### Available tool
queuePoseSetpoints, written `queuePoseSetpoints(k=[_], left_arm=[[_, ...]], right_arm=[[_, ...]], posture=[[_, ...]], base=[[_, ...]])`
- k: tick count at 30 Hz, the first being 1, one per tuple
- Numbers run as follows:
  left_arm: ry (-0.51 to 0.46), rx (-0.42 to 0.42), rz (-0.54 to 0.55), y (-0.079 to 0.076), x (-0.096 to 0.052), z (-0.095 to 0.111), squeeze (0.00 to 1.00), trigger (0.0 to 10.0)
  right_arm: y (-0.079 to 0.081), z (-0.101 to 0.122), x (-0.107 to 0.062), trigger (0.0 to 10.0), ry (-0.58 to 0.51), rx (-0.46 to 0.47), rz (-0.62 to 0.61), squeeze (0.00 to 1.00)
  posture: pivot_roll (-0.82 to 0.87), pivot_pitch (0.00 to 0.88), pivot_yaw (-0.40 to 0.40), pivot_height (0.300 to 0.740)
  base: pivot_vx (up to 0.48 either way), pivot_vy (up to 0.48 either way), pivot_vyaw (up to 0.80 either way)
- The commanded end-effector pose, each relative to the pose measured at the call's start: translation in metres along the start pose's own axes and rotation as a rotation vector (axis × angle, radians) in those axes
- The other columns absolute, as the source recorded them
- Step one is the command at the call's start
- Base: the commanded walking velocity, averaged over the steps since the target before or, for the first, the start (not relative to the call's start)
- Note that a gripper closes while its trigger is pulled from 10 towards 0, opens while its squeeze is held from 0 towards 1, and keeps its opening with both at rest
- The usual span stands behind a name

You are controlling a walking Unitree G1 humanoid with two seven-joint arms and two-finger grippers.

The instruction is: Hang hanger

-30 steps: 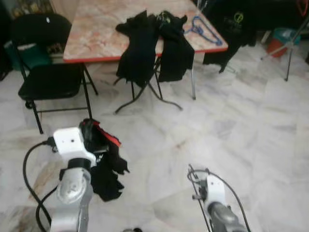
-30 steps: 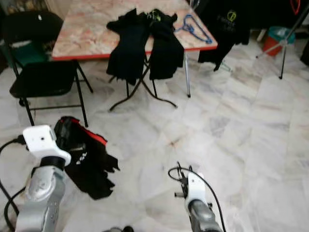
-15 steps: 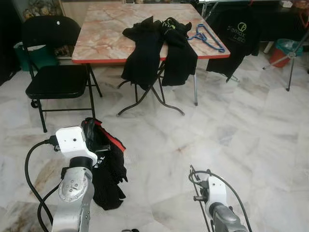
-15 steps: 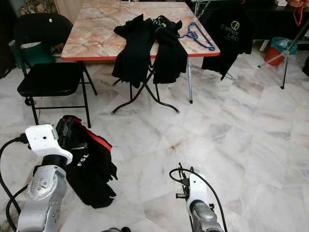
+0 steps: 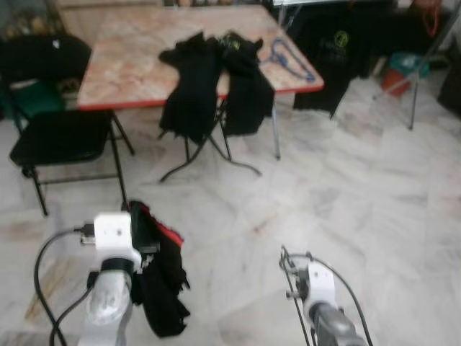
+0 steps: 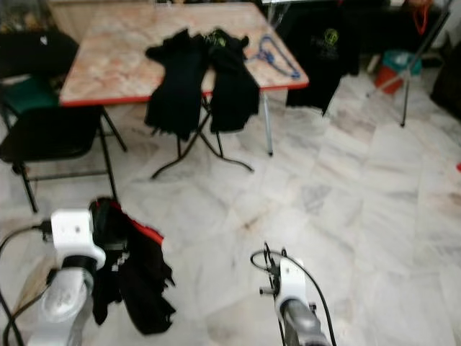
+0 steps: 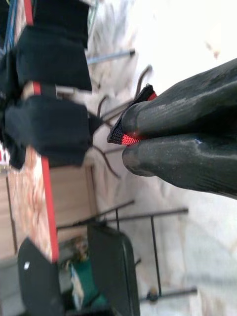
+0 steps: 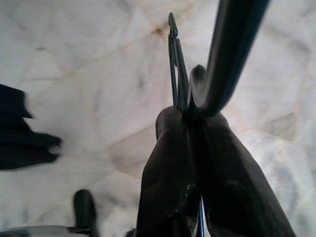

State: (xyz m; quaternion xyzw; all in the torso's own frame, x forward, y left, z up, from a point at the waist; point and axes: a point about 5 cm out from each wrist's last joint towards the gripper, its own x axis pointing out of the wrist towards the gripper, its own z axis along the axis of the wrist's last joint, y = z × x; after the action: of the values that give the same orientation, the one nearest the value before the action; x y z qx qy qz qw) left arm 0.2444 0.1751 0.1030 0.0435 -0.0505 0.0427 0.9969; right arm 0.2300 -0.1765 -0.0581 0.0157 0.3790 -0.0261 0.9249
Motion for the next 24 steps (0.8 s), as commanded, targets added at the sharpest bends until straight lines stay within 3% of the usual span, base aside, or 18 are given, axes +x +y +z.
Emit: queuePoseSetpoints(k=[1, 7, 21, 24], left_arm=[[-0.051, 0.028, 0.007, 0.004, -0.001, 0.007, 0.00, 10.0], [-0.110, 0.014, 0.009, -0.001, 0.003, 0.019, 0.00, 10.0], [-0.122, 0.012, 0.027, 0.000, 0.006, 0.021, 0.00, 10.0], [-0.126, 0.007, 0.035, 0.001, 0.007, 0.022, 0.00, 10.0]], right_arm=[[0.000, -0.001, 0.000, 10.0, 0.000, 0.013, -0.002, 0.00], [0.000, 0.000, 0.000, 10.0, -0.003, 0.009, 0.000, 0.00], [-0.001, 0.001, 0.000, 10.0, -0.001, -0.015, 0.006, 0.00], [-0.001, 0.001, 0.000, 10.0, -0.001, -0.017, 0.007, 0.00]], posture=[[0.08, 0.064, -0.040, 0.740], [0.08, 0.069, -0.047, 0.740], [0.07, 0.074, -0.047, 0.740], [0.07, 0.073, -0.046, 0.740]], base=[[0.289, 0.000, 0.00], [0.326, 0.000, 0.00], [0.336, 0.000, 0.00], [0.336, 0.000, 0.55]])
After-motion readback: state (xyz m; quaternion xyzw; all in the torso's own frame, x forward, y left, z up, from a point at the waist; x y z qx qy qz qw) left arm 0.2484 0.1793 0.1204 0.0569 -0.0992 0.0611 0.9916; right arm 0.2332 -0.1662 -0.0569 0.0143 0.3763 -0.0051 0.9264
